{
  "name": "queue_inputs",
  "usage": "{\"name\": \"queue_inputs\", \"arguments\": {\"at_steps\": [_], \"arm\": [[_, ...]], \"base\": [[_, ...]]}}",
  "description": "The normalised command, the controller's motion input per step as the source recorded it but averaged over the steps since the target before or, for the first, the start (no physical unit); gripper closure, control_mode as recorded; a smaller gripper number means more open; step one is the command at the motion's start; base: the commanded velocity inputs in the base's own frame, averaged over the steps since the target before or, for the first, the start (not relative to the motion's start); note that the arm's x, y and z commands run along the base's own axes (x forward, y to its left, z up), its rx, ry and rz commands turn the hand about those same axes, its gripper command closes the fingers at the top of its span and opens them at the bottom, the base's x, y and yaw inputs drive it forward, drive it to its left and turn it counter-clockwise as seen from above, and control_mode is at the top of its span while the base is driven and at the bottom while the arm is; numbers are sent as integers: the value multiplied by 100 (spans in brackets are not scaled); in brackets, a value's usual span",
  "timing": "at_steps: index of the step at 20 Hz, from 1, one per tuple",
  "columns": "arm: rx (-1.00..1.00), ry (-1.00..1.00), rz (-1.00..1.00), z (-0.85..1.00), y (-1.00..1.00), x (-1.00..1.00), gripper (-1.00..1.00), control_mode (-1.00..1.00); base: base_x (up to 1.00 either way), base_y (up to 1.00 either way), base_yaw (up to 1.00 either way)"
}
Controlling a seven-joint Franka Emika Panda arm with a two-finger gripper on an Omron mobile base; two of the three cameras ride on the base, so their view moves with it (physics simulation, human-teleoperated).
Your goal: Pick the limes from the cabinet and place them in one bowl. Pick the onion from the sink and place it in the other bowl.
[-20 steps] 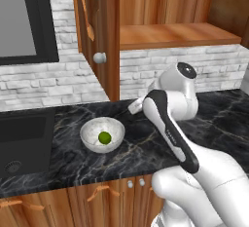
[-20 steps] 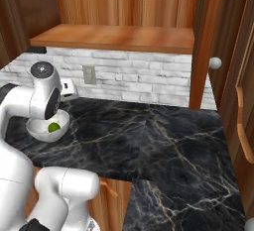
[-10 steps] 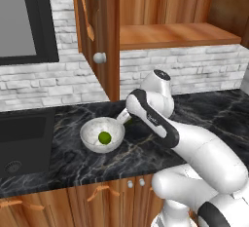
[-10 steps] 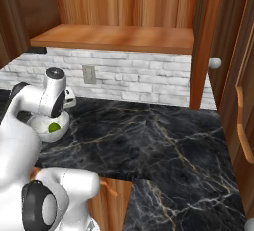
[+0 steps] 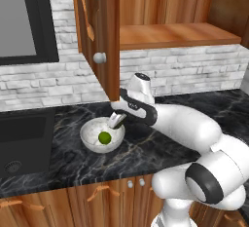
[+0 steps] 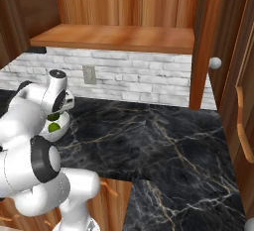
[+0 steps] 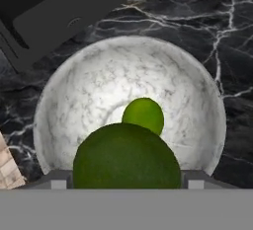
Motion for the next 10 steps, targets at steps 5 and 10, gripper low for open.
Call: {"name": "queue_inputs", "arguments": {"at_steps": [5, 10], "arm": [[-1, 0, 2, -44, 21, 47, 100, -100], [0, 3, 1, -29, 35, 18, 100, -100]], "base": [[0, 0, 0], [0, 0, 0]]}}
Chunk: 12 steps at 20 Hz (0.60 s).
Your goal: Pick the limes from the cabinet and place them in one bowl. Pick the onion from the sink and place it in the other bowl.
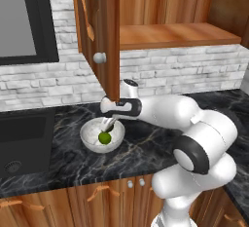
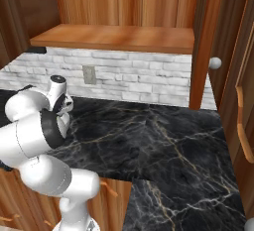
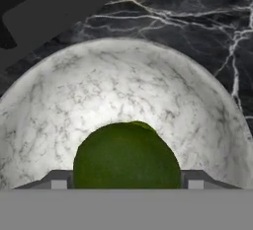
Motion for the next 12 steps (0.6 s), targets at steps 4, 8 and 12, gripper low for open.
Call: {"name": "queue_inputs", "arguments": {"at_steps": [4, 8, 12], "arm": [[2, 3, 0, -24, 20, 0, -100, -100], [0, 0, 0, -2, 2, 5, -100, -100], [-1, 0, 0, 2, 0, 7, -100, -100]], "base": [[0, 0, 0], [0, 0, 0], [0, 0, 0]]}}
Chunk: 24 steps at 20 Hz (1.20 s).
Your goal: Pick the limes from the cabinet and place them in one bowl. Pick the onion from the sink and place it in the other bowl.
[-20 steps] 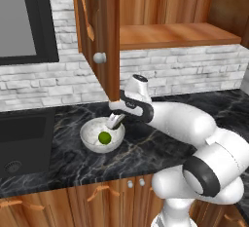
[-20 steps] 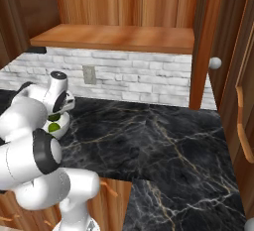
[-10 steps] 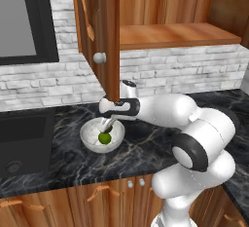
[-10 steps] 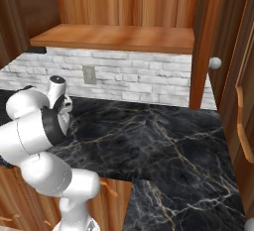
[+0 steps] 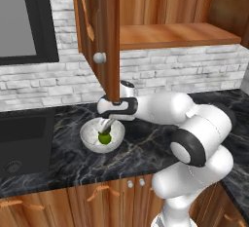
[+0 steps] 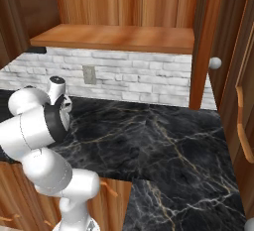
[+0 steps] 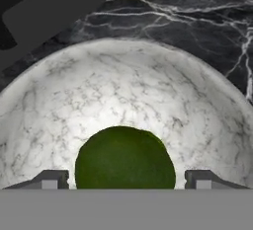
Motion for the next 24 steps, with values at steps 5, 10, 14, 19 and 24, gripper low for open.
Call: {"name": "queue_inputs", "arguments": {"at_steps": [5, 10, 14, 19, 24], "arm": [[1, 2, -1, 42, -2, -7, -100, -100], [0, -1, -2, 29, -37, -21, -100, -100], [0, -9, -15, 7, -35, -46, -100, -100], [-4, -3, -38, 2, -11, -12, -100, -100], [-3, 5, -37, 22, -35, 5, -100, -100]], "base": [[0, 0, 0], [0, 0, 0], [0, 0, 0], [0, 0, 0], [0, 0, 0]]}}
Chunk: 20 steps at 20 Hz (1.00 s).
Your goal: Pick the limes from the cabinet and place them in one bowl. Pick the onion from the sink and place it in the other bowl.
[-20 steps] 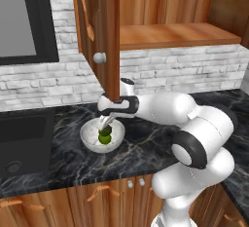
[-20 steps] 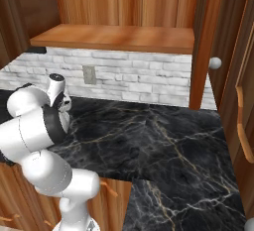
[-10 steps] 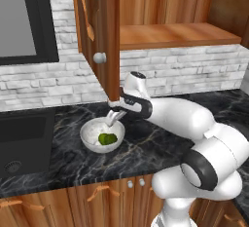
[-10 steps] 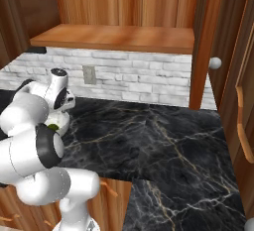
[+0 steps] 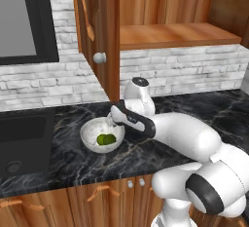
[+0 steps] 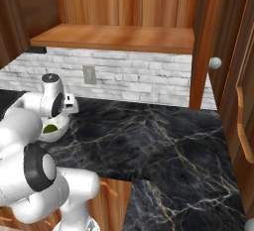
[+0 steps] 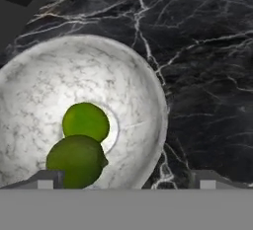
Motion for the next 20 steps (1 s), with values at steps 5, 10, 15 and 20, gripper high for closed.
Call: {"name": "queue_inputs", "arguments": {"at_steps": [5, 10, 15, 20], "arm": [[-4, 5, -17, 38, -68, -19, -100, -100], [-3, -10, -2, 38, -57, -75, -100, -100], [0, -5, -7, 44, -50, -83, -100, -100], [6, -1, -22, 45, -25, -58, -100, -100]], "base": [[0, 0, 0], [0, 0, 0], [0, 0, 0], [0, 0, 0]]}}
